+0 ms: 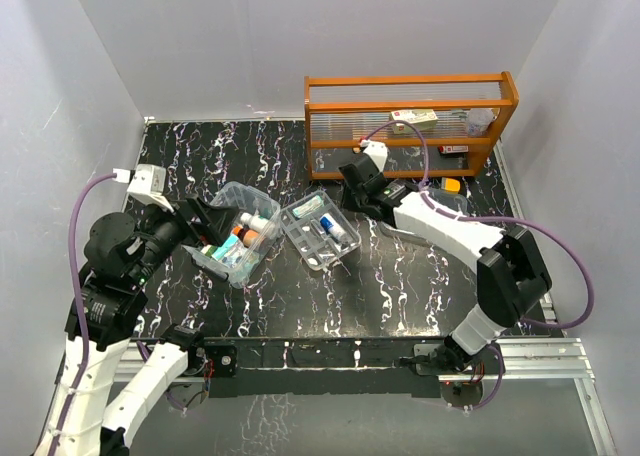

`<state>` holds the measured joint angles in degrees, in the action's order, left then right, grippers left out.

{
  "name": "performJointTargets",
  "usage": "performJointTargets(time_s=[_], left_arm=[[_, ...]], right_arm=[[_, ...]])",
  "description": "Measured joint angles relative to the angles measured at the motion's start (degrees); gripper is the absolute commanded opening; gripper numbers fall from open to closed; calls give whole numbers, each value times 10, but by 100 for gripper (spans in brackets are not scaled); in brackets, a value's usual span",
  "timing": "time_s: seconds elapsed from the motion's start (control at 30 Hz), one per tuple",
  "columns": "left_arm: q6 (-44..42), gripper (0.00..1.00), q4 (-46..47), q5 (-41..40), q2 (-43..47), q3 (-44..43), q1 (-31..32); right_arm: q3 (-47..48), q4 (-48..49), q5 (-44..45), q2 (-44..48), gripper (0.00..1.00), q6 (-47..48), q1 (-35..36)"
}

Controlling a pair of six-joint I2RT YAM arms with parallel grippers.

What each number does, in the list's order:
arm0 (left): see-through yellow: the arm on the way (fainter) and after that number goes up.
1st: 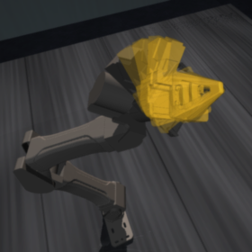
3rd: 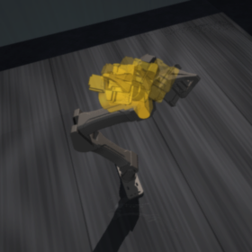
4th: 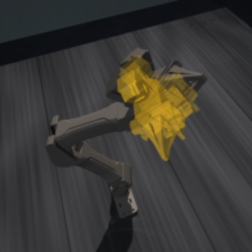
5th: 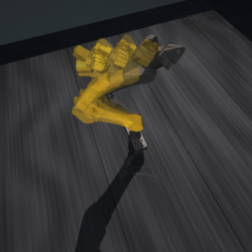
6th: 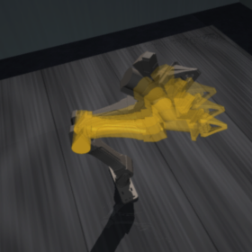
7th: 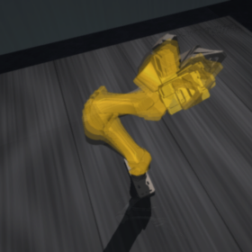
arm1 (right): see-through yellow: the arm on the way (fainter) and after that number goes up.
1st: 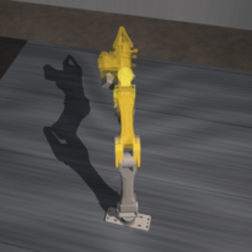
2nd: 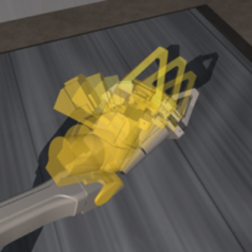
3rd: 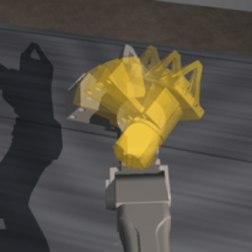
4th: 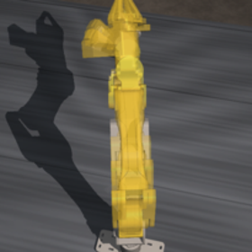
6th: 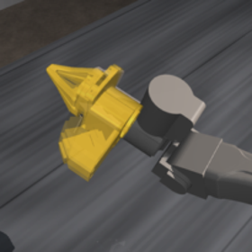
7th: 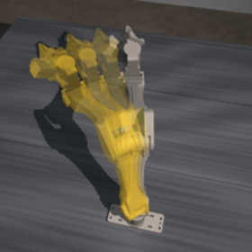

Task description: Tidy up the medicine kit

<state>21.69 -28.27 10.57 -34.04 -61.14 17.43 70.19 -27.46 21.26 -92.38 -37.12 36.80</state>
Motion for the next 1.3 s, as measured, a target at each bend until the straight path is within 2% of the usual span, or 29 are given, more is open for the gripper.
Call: performJointTargets(time_s=[0.23, 0.43, 0.63, 1.3], left_arm=[[0, 98, 0, -30, 28, 27, 0], [0, 99, -6, -72, 74, 49, 0], [-1, 99, -9, -106, 114, 50, 0], [-11, 99, -22, -136, 91, 43, 0]], right_arm=[[1, 27, 5, -1, 23, 22, 102], [45, 34, 6, -83, 22, 32, 168], [70, 39, -19, -146, 20, 34, 173], [109, 104, -14, -223, 20, 43, 156]])
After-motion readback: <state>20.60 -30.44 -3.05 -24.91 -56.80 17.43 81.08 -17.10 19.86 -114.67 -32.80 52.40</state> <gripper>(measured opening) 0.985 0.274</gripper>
